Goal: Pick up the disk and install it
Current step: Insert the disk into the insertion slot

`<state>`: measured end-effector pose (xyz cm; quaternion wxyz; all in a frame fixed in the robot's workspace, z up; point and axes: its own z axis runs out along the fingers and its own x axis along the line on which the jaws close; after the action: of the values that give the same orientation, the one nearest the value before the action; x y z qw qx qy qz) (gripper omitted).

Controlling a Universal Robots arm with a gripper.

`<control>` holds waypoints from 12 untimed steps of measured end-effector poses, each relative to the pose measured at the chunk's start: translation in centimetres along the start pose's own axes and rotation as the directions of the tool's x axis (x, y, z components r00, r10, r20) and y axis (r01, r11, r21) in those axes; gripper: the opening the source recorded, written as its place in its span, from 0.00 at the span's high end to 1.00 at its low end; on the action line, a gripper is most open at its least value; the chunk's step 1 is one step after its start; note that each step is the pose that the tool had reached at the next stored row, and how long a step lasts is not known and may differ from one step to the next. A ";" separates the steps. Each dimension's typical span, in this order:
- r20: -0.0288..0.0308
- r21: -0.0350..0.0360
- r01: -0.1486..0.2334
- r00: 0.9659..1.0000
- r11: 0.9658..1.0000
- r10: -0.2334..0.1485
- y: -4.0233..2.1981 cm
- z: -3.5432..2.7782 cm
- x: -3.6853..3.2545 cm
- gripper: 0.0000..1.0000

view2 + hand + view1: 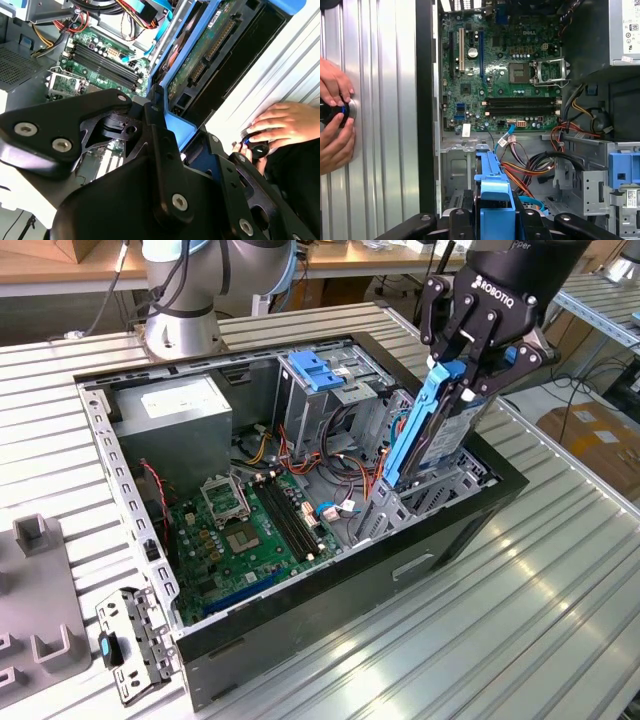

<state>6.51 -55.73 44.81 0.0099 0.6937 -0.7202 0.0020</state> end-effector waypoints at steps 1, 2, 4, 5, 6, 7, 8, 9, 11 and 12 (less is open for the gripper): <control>0.000 0.000 0.000 1.000 1.000 0.000 -0.01 0.12 0.00 0.63; 0.000 0.000 0.000 1.000 1.000 0.000 -0.01 0.20 0.00 0.63; 0.000 0.000 0.000 1.000 1.000 0.000 -0.01 0.36 -0.01 0.63; 0.000 0.000 0.000 1.000 1.000 0.000 -0.01 0.47 -0.01 0.63; 0.000 0.000 0.000 1.000 1.000 0.000 -0.02 0.55 -0.01 0.63; 0.000 0.000 0.000 1.000 1.000 0.000 -0.02 0.63 -0.01 0.63; 0.000 0.000 0.000 1.000 1.000 0.000 -0.02 0.64 -0.01 0.63; 0.000 0.000 0.000 1.000 1.000 0.000 -0.02 0.65 -0.01 0.63; 0.000 0.000 0.000 1.000 1.000 0.000 -0.02 0.66 -0.01 0.63; 0.000 0.000 0.000 1.000 1.000 0.000 -0.02 0.66 -0.01 0.63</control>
<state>6.52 -55.73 44.15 0.0099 0.6938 -0.7201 0.0020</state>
